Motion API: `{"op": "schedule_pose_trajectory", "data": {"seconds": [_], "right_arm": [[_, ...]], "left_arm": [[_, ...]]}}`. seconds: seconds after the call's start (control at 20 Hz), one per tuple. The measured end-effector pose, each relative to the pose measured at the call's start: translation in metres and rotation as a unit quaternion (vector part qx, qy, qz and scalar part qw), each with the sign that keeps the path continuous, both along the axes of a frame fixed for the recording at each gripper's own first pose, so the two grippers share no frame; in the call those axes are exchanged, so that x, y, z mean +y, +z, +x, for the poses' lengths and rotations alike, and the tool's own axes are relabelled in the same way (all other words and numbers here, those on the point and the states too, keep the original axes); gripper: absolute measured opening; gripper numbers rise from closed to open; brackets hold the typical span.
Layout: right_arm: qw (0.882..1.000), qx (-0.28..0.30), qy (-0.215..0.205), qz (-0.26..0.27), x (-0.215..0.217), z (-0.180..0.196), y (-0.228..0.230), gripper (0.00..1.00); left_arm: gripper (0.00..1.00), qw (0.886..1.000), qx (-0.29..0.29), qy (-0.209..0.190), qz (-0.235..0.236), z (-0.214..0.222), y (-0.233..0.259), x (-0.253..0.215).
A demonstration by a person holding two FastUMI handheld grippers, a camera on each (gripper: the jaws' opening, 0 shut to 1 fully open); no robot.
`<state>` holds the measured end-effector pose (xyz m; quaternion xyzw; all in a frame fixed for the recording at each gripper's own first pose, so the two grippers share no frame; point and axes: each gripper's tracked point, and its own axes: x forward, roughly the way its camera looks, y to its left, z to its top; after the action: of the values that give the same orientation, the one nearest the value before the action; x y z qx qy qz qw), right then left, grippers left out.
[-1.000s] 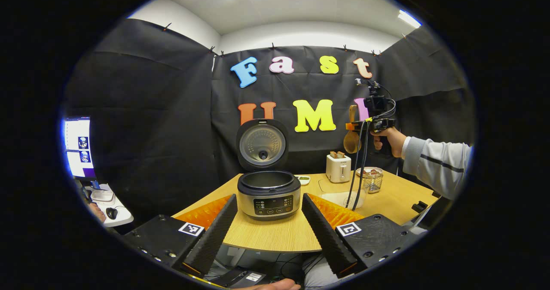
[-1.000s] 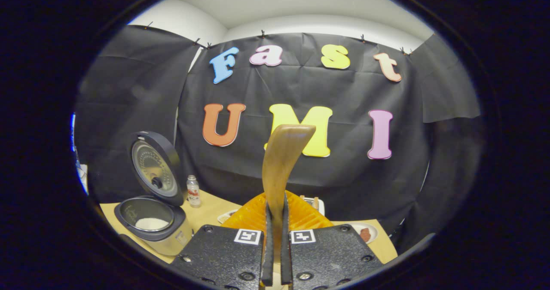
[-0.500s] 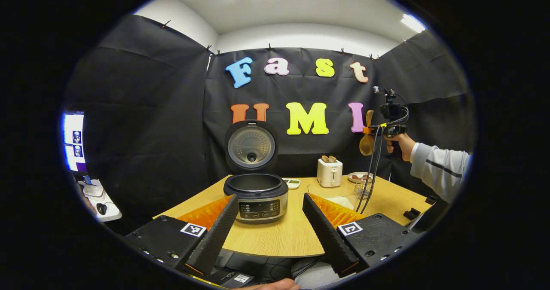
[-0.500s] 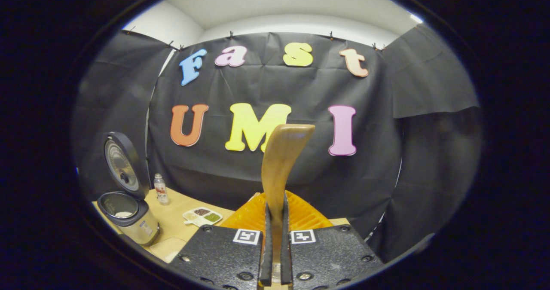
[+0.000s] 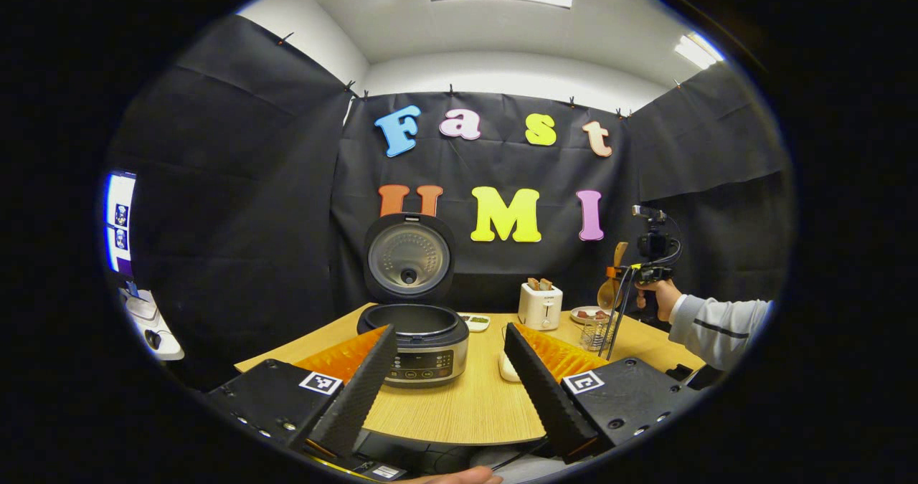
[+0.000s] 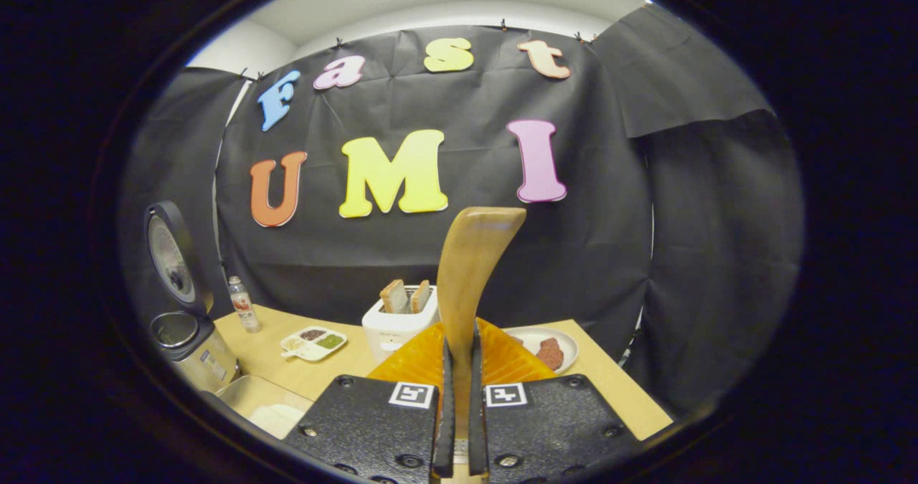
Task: Close the left gripper, press the button to open the rice cooker; take a wooden spoon from the chopstick holder with the right hand, scoop a spoonful of rice and pour it into the rice cooker, then put the wooden spoon back into the chopstick holder.
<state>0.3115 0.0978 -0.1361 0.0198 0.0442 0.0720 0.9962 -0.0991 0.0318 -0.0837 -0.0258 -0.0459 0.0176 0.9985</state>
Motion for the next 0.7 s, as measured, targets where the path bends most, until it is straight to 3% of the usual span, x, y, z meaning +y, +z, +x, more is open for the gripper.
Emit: {"op": "schedule_pose_trajectory", "data": {"seconds": [0.3,0.4,0.45,0.65,0.7], "right_arm": [[1.000,0.020,0.006,0.019,-0.008,0.012,-0.032,0.17],[0.999,0.030,0.015,0.027,-0.007,0.014,-0.042,0.22],[0.999,0.025,-0.001,0.022,-0.017,0.018,-0.039,0.27],[1.000,-0.014,-0.018,-0.005,-0.029,0.005,-0.011,1.00],[0.999,-0.027,-0.023,-0.007,-0.030,-0.002,0.000,1.00]], "left_arm": [[0.96,1.000,0.010,0.000,0.005,0.026,-0.001,-0.002],[0.97,1.000,0.016,-0.007,0.002,0.033,-0.005,-0.008],[0.97,1.000,0.020,-0.010,0.000,0.036,-0.006,-0.011],[0.97,1.000,0.029,-0.003,0.009,0.047,-0.014,-0.013],[0.97,1.000,0.029,0.001,0.012,0.049,-0.013,-0.012]]}}
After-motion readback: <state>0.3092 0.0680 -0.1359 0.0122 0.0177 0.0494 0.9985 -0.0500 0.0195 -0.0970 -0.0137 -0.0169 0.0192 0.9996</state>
